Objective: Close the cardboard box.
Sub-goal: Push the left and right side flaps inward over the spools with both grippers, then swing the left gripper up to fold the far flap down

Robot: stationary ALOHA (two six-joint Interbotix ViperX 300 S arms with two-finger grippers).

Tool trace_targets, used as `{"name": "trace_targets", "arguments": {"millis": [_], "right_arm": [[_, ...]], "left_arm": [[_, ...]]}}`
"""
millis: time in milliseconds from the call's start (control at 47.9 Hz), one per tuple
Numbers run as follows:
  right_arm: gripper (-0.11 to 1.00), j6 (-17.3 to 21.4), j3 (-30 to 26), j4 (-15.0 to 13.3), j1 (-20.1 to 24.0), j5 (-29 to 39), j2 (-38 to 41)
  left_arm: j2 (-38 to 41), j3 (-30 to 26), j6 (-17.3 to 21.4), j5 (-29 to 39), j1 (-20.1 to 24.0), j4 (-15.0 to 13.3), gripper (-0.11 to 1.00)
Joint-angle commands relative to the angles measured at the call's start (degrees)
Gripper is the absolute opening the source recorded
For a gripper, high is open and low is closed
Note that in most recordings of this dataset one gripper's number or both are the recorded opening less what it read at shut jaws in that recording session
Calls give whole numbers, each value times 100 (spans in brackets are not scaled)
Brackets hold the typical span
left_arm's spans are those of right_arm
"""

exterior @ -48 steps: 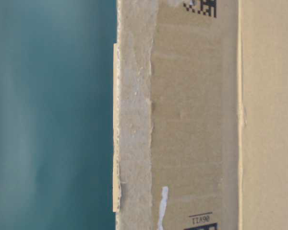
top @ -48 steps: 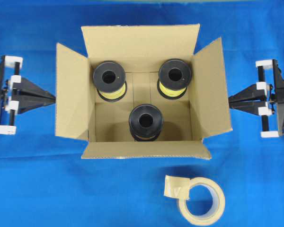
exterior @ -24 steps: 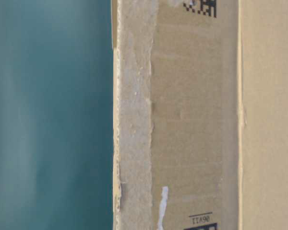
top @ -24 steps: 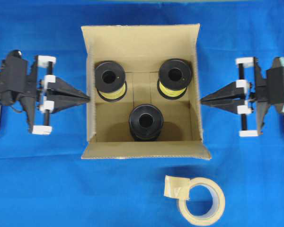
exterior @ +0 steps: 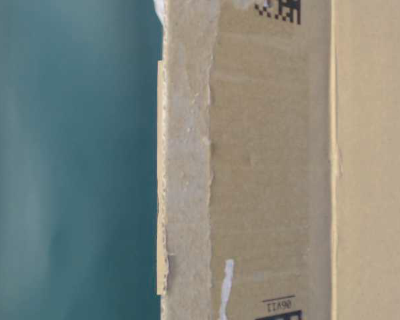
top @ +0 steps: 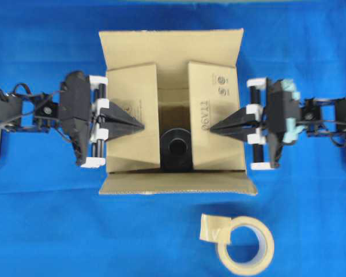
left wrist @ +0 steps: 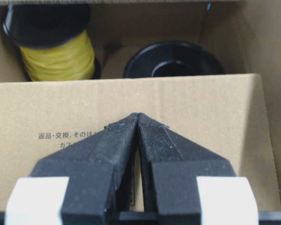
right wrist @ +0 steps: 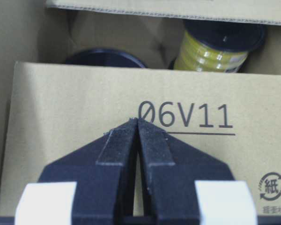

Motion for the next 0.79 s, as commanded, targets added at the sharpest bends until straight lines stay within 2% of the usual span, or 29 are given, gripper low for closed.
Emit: {"name": "trace_targets", "arguments": {"millis": [0,146,397,564,773], "right_arm": [[0,9,-141,114,-18,-149,149],[0,9,-141,272,-18,-158,308],[0,9,-149,299,-18,-167,290],[0,9,-158,290,-18,-167,299],[0,9,-167,299,9,-176,308]], "left_arm": [[123,-132,-9,-141,-26,-26,0],[360,-123,-18,-281,-44,-53,0],[457,-255,-26,-334,-26,-53,0],[650,-615,62,-352,88,-62,0],[1002,-1257,105,-334,510,-26,0]]}}
